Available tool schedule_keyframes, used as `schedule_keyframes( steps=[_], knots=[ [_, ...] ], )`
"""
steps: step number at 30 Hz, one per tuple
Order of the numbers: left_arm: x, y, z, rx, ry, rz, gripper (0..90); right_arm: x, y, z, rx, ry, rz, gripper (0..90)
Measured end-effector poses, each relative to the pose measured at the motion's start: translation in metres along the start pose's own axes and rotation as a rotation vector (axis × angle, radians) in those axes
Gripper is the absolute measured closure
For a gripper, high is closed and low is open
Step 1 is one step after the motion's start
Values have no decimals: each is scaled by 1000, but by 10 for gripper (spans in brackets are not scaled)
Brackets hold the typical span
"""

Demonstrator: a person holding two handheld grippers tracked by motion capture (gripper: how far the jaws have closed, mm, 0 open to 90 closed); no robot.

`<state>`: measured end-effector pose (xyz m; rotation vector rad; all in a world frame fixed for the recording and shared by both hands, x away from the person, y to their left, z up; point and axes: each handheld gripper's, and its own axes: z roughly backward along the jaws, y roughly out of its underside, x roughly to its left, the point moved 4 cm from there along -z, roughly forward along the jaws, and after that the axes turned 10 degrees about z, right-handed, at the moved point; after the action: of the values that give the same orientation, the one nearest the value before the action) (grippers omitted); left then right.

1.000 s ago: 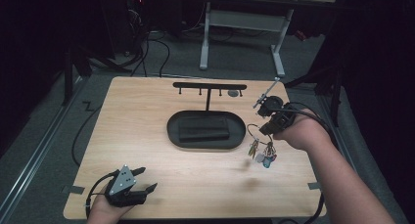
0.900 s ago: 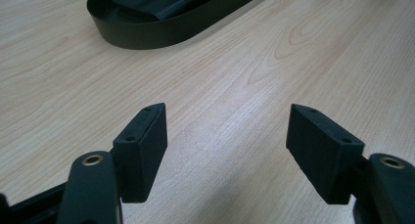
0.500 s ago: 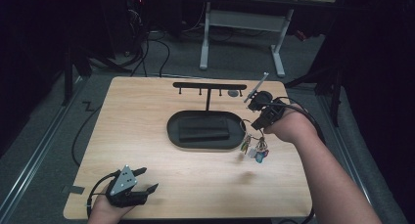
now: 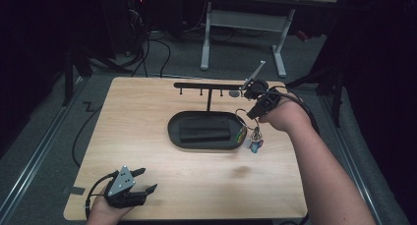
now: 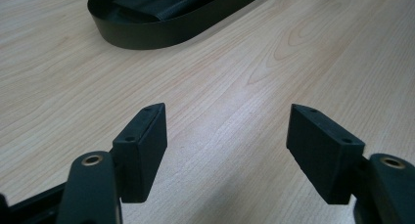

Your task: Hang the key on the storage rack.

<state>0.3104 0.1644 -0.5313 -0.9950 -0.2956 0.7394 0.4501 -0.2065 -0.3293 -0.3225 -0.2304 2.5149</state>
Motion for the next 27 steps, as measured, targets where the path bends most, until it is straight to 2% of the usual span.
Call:
schedule_keyframes(
  steps=[5, 7, 8, 13, 14, 16, 17, 18, 22, 24, 27],
  knots=[
    [1, 1, 0, 6, -5, -4, 321, -12, -8, -5, -12, 3, -11, 875],
    [1, 1, -1, 8, -9, -5, 321, -18, -12, -8, -20, 6, -1, 875],
    [2, 1, 0, 9, -10, -3, 321, -24, -16, -11, -17, 4, -15, 875],
    [6, 3, 2, 5, -18, 12, 321, -38, -22, -21, -14, 6, -19, 874],
    [7, 3, 2, 7, -18, 15, 321, -40, -23, -24, -8, 3, -49, 875],
    [8, 3, 2, 3, -22, 18, 321, -47, -26, -29, -14, 6, -31, 874],
    [8, 3, 2, 5, -23, 16, 321, -47, -27, -30, -8, 4, -61, 874],
    [8, 3, 2, 5, -23, 15, 321, -51, -28, -32, -10, 1, -48, 874],
    [7, 3, 1, 4, -19, 15, 320, -58, -28, -36, -13, -5, -89, 874],
    [6, 3, 1, 12, -15, 8, 321, -63, -29, -38, -20, -4, -85, 873],
    [4, 2, 1, 12, -13, -2, 321, -67, -30, -38, -26, -3, -125, 873]
  ],
)
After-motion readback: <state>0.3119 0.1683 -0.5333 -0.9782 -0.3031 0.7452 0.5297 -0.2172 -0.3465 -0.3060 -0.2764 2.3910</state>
